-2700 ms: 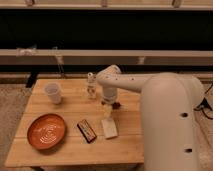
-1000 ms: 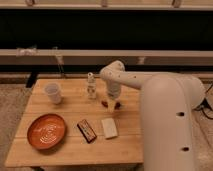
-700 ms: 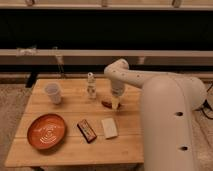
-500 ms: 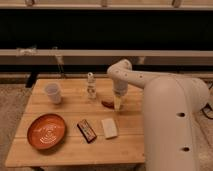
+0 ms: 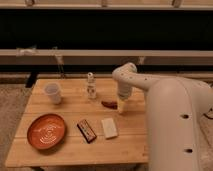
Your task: Drag the pepper across the table
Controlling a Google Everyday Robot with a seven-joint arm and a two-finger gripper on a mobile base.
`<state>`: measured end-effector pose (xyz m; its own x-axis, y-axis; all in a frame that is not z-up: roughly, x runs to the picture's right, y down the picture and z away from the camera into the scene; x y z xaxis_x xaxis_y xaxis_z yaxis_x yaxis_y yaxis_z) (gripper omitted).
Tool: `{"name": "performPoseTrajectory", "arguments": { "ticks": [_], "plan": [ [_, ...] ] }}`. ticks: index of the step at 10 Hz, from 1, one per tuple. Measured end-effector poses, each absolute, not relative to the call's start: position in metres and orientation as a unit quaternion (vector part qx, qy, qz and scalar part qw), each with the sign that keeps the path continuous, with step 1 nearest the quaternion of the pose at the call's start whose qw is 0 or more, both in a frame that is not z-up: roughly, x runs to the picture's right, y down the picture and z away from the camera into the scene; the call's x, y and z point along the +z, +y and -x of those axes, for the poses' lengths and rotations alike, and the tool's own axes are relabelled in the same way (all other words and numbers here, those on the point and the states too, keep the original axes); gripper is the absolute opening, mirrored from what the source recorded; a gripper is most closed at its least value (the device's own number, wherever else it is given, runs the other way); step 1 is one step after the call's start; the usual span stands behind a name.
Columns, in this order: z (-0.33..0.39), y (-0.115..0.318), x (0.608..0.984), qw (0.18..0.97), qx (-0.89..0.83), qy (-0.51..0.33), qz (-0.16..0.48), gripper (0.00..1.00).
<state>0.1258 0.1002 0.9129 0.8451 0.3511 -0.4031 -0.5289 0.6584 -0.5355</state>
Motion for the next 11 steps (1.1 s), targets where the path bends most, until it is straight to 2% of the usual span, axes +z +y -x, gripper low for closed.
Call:
{"name": "performPoseTrajectory", "arguments": {
  "ticks": [4,5,7,8,11],
  "plan": [
    [-0.1227,0.1043,0.9156,0.899,0.249,0.132,0.336,0.32],
    [-0.1216,0.1045,0.9168,0.898,0.251,0.131,0.337,0.18],
    [-0.1185,0.1046,0.9175,0.898,0.25,0.129,0.338,0.04],
    [-0.1173,0.1049,0.917,0.898,0.249,0.128,0.338,0.0],
    [-0.1203,0.1047,0.9088,0.9,0.246,0.13,0.337,0.0]
  ]
}}
